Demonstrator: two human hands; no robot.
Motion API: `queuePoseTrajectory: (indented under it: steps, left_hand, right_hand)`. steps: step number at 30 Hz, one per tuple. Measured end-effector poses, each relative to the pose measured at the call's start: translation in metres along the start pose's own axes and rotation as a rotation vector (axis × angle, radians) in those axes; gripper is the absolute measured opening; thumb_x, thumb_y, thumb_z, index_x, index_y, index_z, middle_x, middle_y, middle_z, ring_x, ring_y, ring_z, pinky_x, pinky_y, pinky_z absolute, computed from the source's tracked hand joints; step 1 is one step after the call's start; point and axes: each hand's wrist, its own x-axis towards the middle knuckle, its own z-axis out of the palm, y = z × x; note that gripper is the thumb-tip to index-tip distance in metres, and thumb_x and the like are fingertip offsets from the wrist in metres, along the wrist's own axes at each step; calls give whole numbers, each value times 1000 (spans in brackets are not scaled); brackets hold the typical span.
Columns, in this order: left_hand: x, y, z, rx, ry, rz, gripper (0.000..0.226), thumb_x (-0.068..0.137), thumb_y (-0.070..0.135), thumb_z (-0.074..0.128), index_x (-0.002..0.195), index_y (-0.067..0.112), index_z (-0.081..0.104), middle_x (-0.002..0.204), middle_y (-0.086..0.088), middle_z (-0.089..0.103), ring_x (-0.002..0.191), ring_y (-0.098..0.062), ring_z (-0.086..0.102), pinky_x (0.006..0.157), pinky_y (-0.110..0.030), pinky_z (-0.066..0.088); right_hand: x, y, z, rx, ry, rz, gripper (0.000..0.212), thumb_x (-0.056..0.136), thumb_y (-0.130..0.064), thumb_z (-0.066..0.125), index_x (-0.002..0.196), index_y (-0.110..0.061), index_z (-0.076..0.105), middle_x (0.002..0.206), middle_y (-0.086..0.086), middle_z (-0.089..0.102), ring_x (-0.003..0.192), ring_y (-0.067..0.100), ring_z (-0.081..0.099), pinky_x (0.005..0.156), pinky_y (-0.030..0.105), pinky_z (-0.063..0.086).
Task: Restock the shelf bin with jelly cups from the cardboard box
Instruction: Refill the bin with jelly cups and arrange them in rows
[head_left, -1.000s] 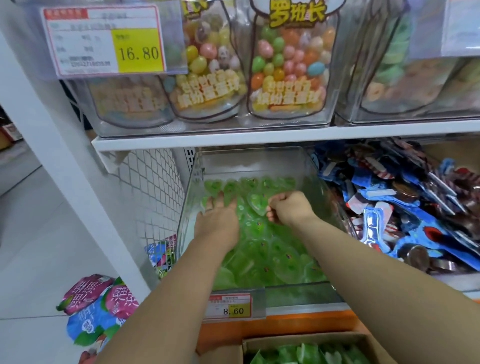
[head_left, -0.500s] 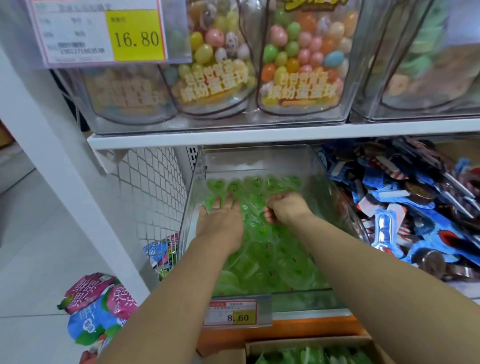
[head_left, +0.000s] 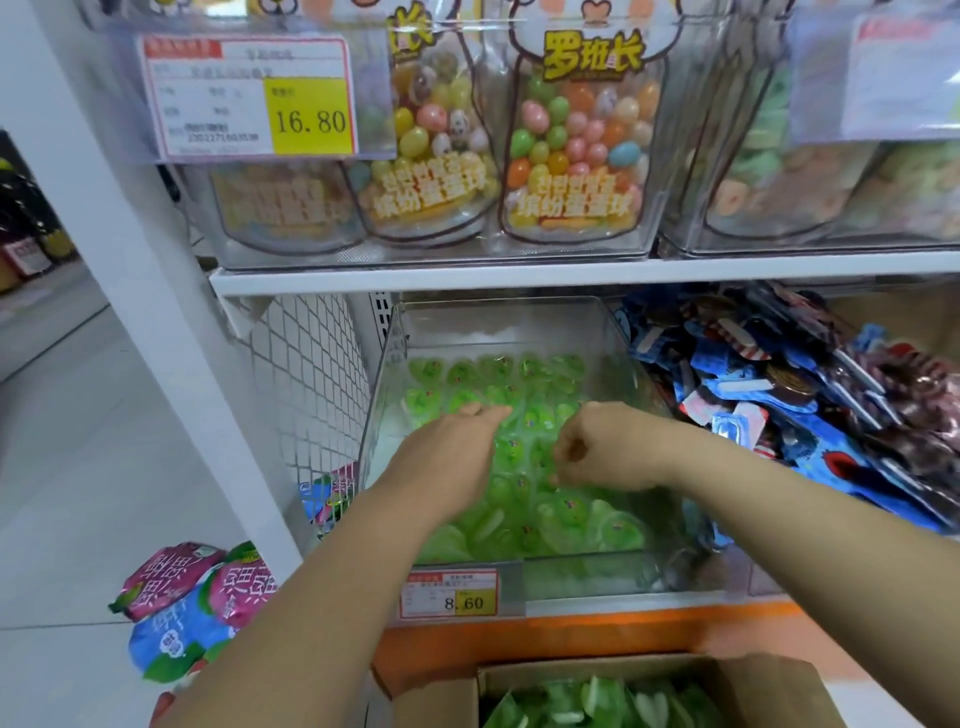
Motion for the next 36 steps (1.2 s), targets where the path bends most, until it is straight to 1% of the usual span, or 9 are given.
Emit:
queuePoseTrajectory:
  steps: [5, 13, 17, 21, 25, 28, 31, 33, 36]
  left_hand:
    - [-17, -2, 5, -54, -146, 0, 40, 98, 20, 46, 137, 29, 46, 145, 0, 43, 131, -20, 42, 105, -40, 39]
    - [-24, 1, 6, -77, -106, 36, 32, 98, 25, 45, 129, 27, 55, 136, 1, 51, 126, -18, 45, 103, -37, 39]
    - [-22, 7, -7, -370, 21, 30, 25, 96, 32, 50, 116, 23, 62, 112, 5, 64, 103, -14, 59, 89, -34, 48]
    - [-18, 14, -10, -797, 122, -97, 17, 94, 24, 56, 111, 24, 58, 100, -2, 63, 80, -12, 69, 77, -39, 54]
    - [-11, 13, -6, -1054, 45, -153, 13, 96, 11, 51, 97, 24, 55, 92, -8, 65, 68, -8, 69, 70, -25, 56]
    - [-2, 9, -6, -987, -31, -139, 13, 96, 9, 50, 101, 21, 54, 79, -3, 62, 64, -5, 66, 68, -20, 55]
    - [12, 11, -5, -959, 0, -156, 18, 96, 8, 50, 112, 10, 57, 71, 3, 60, 60, -2, 63, 65, -19, 53]
    - [22, 11, -6, -834, 129, -176, 26, 97, 8, 48, 121, 8, 58, 85, -1, 64, 68, -6, 65, 65, -16, 50]
    - [34, 5, 1, -169, 176, -107, 40, 98, 14, 46, 137, 18, 47, 134, -9, 53, 117, -24, 54, 98, -32, 43]
  right_hand:
    - [-15, -3, 14, -143, -113, -13, 57, 83, -39, 68, 131, -14, 51, 124, 3, 57, 113, 21, 53, 80, 19, 35]
    - [-12, -4, 21, 131, 16, -97, 28, 75, -22, 78, 65, -23, 52, 67, -8, 54, 64, 10, 51, 57, 18, 40]
    - [-11, -1, 16, 778, 260, -22, 22, 80, -14, 74, 67, -14, 55, 63, 3, 59, 55, 14, 58, 62, 23, 49]
    - [-13, -8, 16, 1386, 163, 39, 14, 85, -8, 66, 77, -8, 55, 72, 12, 66, 61, 14, 64, 66, 25, 57]
    - [-13, 0, 19, 1033, 264, 24, 20, 82, -10, 71, 74, -10, 52, 68, 9, 61, 57, 16, 61, 60, 27, 52]
    - [-9, 5, 19, 741, 433, -31, 18, 83, -14, 70, 77, -18, 53, 61, 0, 54, 52, 16, 56, 60, 31, 49]
    - [-4, 3, 26, 1000, 373, 9, 9, 91, -5, 57, 85, -11, 55, 60, 6, 57, 43, 13, 53, 48, 25, 48]
    - [3, 2, 29, 1231, 410, 115, 14, 94, 0, 48, 84, -9, 52, 62, 9, 57, 46, 15, 51, 45, 22, 47]
    - [26, 2, 34, 1417, 468, 294, 20, 96, 3, 37, 85, -11, 45, 62, 10, 53, 48, 17, 48, 42, 21, 46]
